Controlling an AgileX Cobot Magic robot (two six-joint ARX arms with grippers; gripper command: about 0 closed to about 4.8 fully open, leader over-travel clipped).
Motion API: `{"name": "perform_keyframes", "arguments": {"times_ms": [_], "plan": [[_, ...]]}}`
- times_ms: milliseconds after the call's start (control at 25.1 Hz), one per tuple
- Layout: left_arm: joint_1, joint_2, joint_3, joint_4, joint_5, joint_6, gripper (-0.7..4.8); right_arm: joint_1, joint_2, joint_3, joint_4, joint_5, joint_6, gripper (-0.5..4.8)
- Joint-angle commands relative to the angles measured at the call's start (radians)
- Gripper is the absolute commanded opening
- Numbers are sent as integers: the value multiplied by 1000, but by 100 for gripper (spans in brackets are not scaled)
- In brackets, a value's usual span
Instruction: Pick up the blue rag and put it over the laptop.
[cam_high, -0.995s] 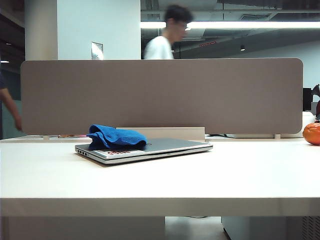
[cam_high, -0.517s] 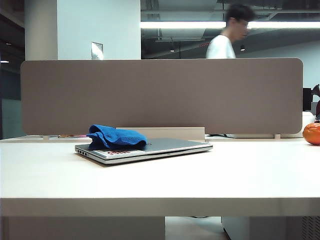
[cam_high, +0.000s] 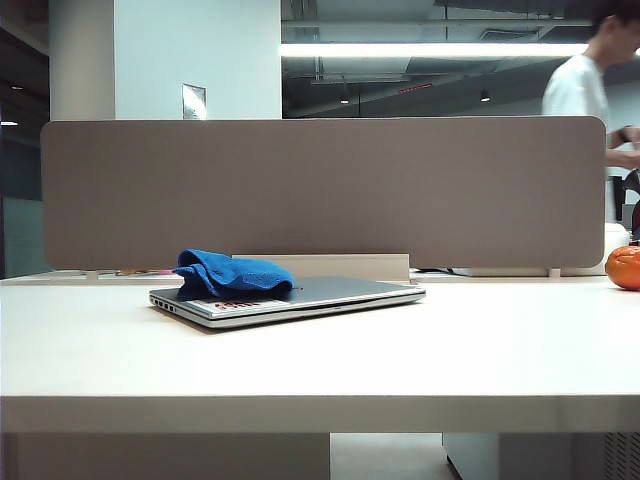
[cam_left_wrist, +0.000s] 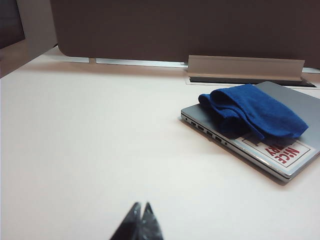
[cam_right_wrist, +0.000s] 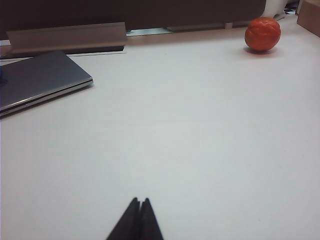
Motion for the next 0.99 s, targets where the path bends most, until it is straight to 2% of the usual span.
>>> {"name": "perform_keyframes", "arguments": {"times_ms": [40,995], "plan": [[-2,1,3,5,-3,4,-6,1,-2,-5,11,1,-2,0],[-2,1,3,5,8,4,-6,1,-2,-5,11,1,-3,0]]}}
